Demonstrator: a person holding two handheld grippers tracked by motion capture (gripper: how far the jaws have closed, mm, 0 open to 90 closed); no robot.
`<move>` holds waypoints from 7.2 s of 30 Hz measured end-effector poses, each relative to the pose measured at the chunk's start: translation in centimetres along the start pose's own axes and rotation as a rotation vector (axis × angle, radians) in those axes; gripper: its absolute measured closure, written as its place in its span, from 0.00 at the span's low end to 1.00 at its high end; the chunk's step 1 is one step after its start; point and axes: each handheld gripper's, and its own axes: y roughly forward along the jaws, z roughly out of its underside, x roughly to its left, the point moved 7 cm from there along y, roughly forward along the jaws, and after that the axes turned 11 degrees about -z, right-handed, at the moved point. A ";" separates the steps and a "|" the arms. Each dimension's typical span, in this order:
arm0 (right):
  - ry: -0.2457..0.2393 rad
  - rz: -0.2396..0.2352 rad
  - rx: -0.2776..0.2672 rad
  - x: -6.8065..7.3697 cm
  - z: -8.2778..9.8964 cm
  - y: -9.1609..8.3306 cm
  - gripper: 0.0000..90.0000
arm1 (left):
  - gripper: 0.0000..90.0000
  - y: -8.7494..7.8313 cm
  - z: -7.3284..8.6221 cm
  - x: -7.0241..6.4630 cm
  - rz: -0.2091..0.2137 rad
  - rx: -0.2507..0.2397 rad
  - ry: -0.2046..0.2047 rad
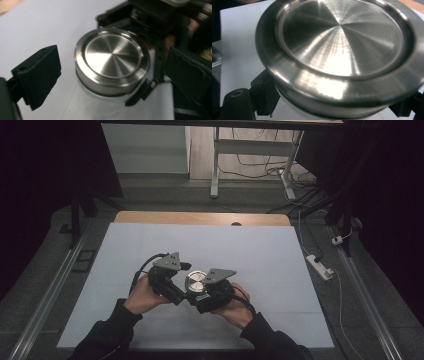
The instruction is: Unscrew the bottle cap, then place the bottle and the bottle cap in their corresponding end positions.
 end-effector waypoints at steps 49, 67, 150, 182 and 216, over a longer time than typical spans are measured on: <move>-0.077 -0.143 0.023 2.9 -0.5 0.5 0.17 | 0.12 -0.8 0.8 -1.2 0.113 0.004 0.088; 0.016 -0.034 0.001 1.1 -0.6 -0.1 0.17 | 0.22 0.8 -0.7 -1.6 -0.178 0.007 -0.082; 0.047 0.024 -0.003 -0.9 0.0 -0.9 0.17 | 0.22 -1.9 -0.7 -1.2 -0.170 -0.031 -0.110; 0.099 0.111 -0.029 -4.0 -0.1 -2.3 0.17 | 0.22 -1.8 0.8 -2.8 -0.138 -0.059 -0.084; 0.138 0.186 -0.025 -8.4 -0.9 -0.7 0.17 | 0.22 3.9 4.2 -4.2 -0.125 -0.054 -0.048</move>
